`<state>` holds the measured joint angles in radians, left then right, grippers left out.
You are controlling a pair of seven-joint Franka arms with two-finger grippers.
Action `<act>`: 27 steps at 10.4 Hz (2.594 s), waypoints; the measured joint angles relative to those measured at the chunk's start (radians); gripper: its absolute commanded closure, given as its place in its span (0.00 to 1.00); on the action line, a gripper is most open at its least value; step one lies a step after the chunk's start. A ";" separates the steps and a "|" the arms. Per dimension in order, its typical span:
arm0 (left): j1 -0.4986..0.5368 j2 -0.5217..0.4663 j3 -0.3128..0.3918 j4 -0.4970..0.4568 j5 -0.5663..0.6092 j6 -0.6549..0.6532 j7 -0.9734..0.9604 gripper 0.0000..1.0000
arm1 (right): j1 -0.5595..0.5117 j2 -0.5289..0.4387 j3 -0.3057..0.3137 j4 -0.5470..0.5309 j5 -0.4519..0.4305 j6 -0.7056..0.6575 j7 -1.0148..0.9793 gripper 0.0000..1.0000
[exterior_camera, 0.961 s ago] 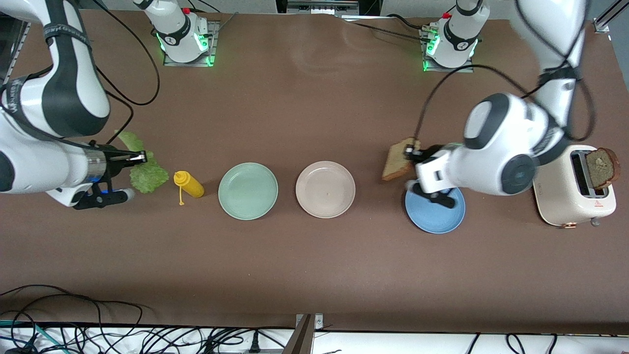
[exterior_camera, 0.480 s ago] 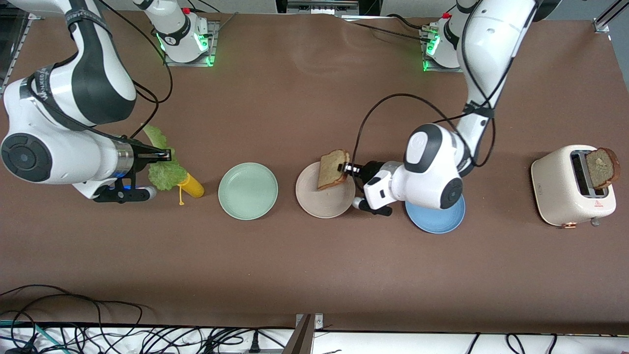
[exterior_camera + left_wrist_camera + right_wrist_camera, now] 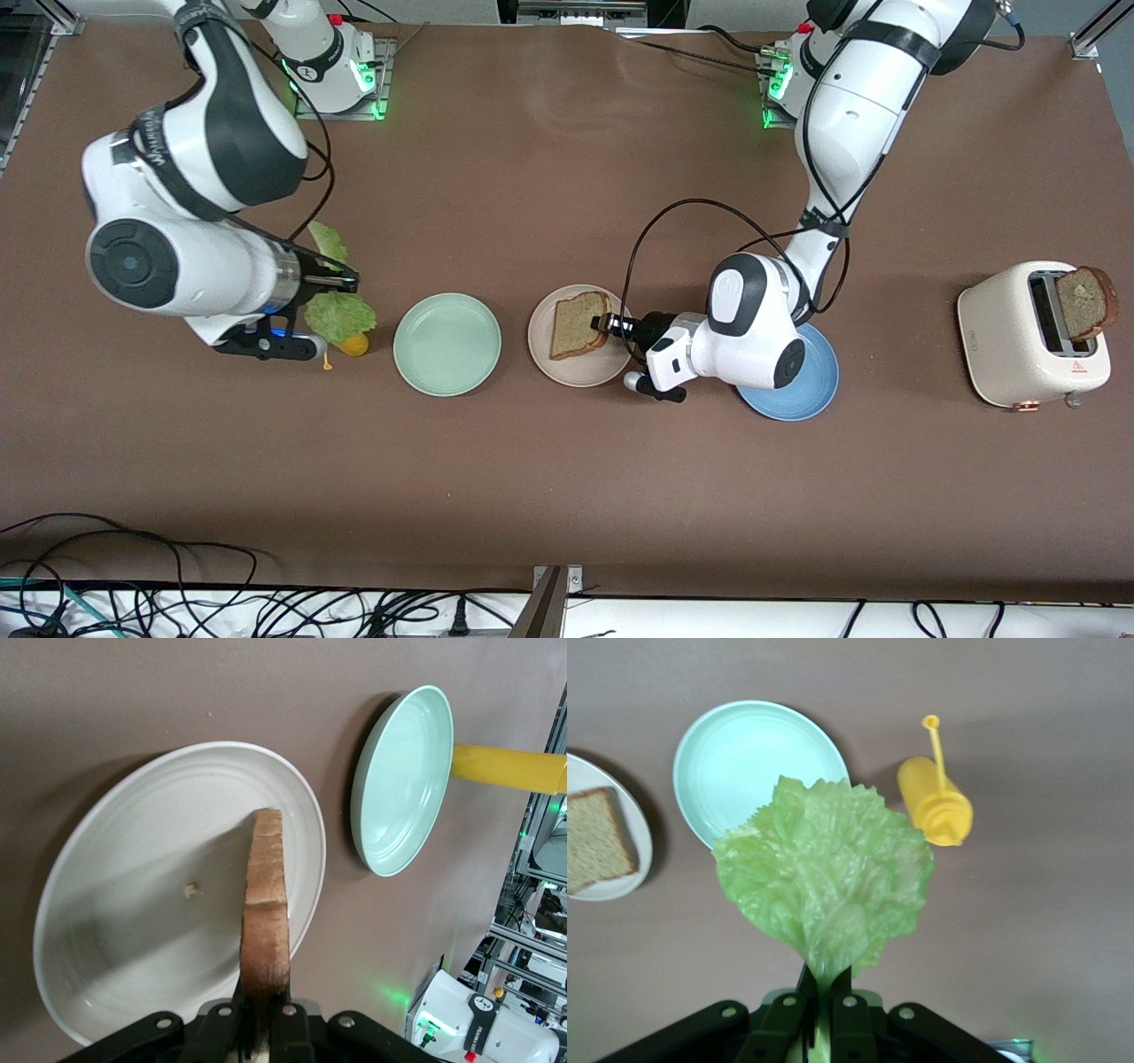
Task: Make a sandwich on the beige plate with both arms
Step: 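Place the bread on the beige plate while the right gripper lifts lettuce, then lay the lettuce on the bread with the right gripper while the left gripper withdraws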
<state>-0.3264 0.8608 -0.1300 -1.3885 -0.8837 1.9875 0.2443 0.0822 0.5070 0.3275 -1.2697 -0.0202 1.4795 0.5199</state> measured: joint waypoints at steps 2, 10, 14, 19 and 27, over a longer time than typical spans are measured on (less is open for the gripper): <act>0.005 0.002 0.002 0.007 -0.010 0.002 0.013 0.00 | 0.037 0.015 0.000 -0.001 0.000 0.053 0.083 1.00; 0.139 -0.120 0.021 0.050 0.425 -0.027 0.023 0.00 | 0.185 0.107 0.001 -0.001 0.000 0.285 0.430 1.00; 0.197 -0.255 0.026 0.052 0.700 -0.161 0.022 0.00 | 0.271 0.176 0.000 -0.002 0.000 0.466 0.603 1.00; 0.218 -0.439 0.025 0.053 0.873 -0.365 0.021 0.00 | 0.351 0.275 -0.003 -0.003 0.000 0.682 0.706 1.00; 0.225 -0.523 0.030 0.042 0.883 -0.470 0.013 0.00 | 0.447 0.395 -0.031 -0.003 -0.006 0.869 0.739 0.64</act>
<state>-0.1010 0.3380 -0.0995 -1.3463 -0.0008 1.5175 0.2574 0.5292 0.9020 0.2969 -1.2726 -0.0258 2.3490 1.2590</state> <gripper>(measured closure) 0.000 0.925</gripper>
